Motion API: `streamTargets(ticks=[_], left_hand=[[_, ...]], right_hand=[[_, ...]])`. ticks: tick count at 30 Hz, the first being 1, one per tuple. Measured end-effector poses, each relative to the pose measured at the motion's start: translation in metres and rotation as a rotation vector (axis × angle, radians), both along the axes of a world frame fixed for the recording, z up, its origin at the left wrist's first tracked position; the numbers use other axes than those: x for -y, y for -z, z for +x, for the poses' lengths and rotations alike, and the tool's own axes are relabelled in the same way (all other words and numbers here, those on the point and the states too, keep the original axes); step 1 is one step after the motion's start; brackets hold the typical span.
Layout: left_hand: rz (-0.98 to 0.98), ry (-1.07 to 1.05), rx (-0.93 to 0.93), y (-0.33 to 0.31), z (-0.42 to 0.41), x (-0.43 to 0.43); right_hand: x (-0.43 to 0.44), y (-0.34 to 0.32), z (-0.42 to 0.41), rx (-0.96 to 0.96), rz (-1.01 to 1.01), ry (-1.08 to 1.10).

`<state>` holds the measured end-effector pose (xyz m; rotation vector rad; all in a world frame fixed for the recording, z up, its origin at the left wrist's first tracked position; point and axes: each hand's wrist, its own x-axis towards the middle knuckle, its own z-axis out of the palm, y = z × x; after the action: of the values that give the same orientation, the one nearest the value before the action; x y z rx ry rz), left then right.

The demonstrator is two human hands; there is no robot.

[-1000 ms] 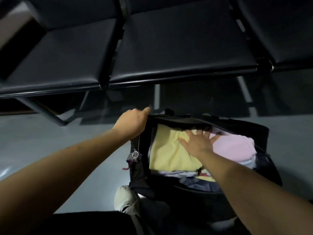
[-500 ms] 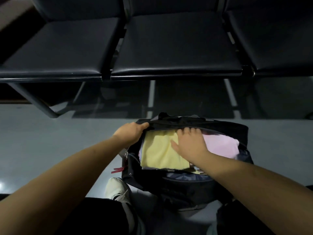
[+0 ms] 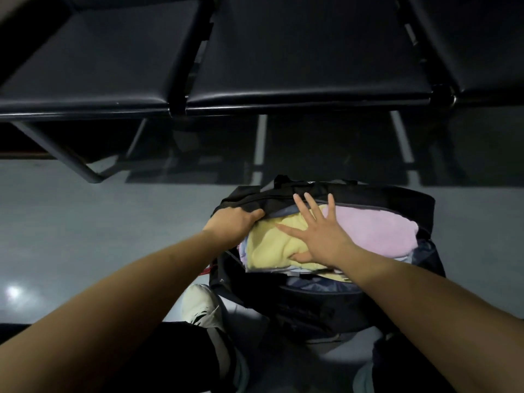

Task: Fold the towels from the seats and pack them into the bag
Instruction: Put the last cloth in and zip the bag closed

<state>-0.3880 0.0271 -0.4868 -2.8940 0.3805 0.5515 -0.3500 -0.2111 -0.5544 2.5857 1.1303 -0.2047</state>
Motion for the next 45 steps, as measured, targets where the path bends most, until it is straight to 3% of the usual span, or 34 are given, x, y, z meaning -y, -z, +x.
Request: streamTargets(ticks=[3, 4, 6, 9, 13, 19, 24, 27, 30, 32, 34, 38, 41, 45], left_hand=[[-0.022, 0.205, 0.218, 0.001, -0.008, 0.009], [-0.061, 0.296, 0.207, 0.006, -0.016, 0.013], [-0.186, 0.419, -0.006, 0.023, -0.034, 0.031], [-0.112, 0.334, -0.43, 0.055, -0.057, 0.055], [-0.052, 0.086, -0.501, 0.097, -0.049, 0.071], [0.086, -0.078, -0.572, 0.12, -0.064, 0.062], [-0.042, 0.043, -0.702, 0.077, -0.051, 0.06], [-0.177, 0.151, -0.67, 0.004, -0.033, 0.051], [-0.349, 0.08, -0.455, -0.061, -0.003, 0.018], [-0.446, -0.004, -0.296, -0.076, 0.019, 0.001], [-0.413, 0.007, -0.178, -0.068, 0.034, 0.0], [-0.402, -0.088, -0.135, -0.039, 0.049, 0.02], [-0.453, -0.238, -0.238, -0.033, 0.051, 0.031], [-0.464, -0.344, -0.255, -0.033, 0.05, 0.036]], right_hand=[[-0.001, 0.008, 0.012, -0.055, 0.024, 0.049], [-0.003, 0.009, 0.016, -0.085, 0.038, 0.065], [-0.003, 0.007, 0.024, -0.137, 0.049, 0.095], [-0.004, 0.007, 0.027, -0.158, 0.05, 0.112], [-0.006, 0.008, 0.022, -0.161, 0.064, 0.122], [-0.007, 0.007, 0.019, -0.158, 0.05, 0.141], [-0.008, 0.006, 0.019, -0.161, 0.049, 0.147], [-0.01, 0.003, 0.017, -0.166, 0.036, 0.153], [-0.012, -0.003, 0.018, -0.214, 0.024, 0.168], [-0.015, -0.011, 0.022, -0.285, 0.013, 0.209], [-0.013, -0.027, 0.027, -0.409, 0.03, 0.272], [0.003, -0.058, 0.031, -0.799, 0.42, 0.558], [0.01, -0.059, 0.034, -0.825, 0.569, 0.527], [0.032, -0.075, 0.037, -0.898, 0.856, 0.699]])
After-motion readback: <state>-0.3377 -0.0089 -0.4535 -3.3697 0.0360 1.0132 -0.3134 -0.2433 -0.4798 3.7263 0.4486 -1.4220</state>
